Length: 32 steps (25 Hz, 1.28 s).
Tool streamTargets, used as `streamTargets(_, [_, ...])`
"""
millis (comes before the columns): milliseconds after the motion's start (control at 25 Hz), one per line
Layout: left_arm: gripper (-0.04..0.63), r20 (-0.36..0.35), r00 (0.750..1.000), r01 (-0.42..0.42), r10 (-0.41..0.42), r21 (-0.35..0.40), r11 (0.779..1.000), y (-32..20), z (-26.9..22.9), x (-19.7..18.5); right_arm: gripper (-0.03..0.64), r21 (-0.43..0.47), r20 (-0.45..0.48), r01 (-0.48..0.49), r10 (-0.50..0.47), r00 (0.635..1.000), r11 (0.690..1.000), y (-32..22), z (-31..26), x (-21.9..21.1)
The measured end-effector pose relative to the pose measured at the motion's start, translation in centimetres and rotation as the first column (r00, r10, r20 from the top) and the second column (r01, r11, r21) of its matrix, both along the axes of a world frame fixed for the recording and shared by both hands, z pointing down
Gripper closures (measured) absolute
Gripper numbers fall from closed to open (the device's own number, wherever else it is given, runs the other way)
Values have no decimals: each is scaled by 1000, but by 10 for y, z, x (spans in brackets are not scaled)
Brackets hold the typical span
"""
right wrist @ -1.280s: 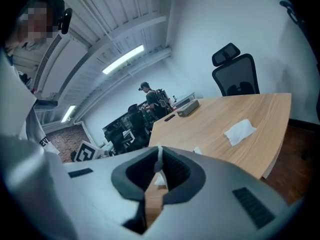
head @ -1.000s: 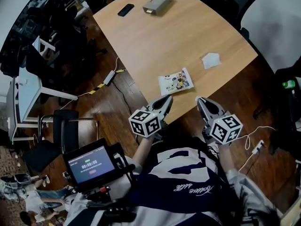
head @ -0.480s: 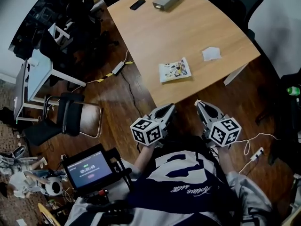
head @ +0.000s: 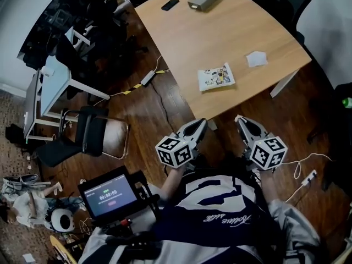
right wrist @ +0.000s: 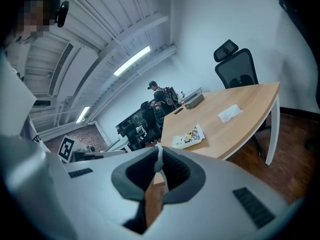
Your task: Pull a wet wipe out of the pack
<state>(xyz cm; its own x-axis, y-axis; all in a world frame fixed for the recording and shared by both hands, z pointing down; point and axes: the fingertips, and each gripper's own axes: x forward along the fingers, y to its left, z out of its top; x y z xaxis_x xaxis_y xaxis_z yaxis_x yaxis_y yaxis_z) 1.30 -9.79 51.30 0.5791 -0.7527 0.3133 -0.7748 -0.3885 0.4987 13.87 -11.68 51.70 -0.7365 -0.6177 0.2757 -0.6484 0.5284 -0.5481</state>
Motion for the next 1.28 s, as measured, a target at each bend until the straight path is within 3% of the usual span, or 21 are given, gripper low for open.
streamTargets(160, [593, 21, 999, -49, 49, 16, 999, 19, 7, -17, 601, -14, -5, -64, 64, 998, 998, 18, 11, -12])
streamTargets(440, [592, -8, 991, -135, 135, 17, 991, 63, -19, -100, 601, -15, -31, -141, 141, 990, 990, 67, -21, -97])
streamTargets(680, [592, -27, 981, -192, 192, 5, 981, 86, -10, -153, 601, -25, -36, -188, 187, 982, 982, 100, -20, -154])
streamTargets(960, [592, -85, 958, -275, 275, 12, 961, 103, -1, -147, 601, -4, -93, -256, 255, 963, 967, 132, -23, -155])
streamTargets(1280, [592, -103, 936, -337, 337, 16, 941, 121, -7, -116, 601, -2, -97, -296, 295, 951, 955, 154, -29, -138])
